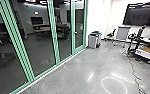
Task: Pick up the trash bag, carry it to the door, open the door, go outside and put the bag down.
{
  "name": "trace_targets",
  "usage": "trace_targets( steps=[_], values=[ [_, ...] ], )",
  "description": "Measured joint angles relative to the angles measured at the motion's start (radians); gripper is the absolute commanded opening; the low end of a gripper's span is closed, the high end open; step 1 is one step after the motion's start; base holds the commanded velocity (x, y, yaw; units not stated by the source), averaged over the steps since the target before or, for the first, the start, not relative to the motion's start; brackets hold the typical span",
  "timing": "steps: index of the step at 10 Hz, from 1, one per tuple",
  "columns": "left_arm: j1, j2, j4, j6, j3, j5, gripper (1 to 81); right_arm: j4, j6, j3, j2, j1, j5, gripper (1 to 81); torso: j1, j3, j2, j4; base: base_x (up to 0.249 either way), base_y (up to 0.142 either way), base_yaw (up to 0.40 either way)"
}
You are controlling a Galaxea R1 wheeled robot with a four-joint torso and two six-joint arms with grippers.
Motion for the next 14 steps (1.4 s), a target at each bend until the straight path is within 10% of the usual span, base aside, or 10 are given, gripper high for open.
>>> trace_targets(
  steps=[14],
  values=[
    [0.000, -0.001, 0.001, 0.000, 0.000, 0.000, 1.0, -0.007, 0.000, -0.002, 0.000, 0.000, 0.001, 81.1, 0.000, 0.000, 0.000, 0.000, 0.138, -0.014, 0.000]
  ],
)
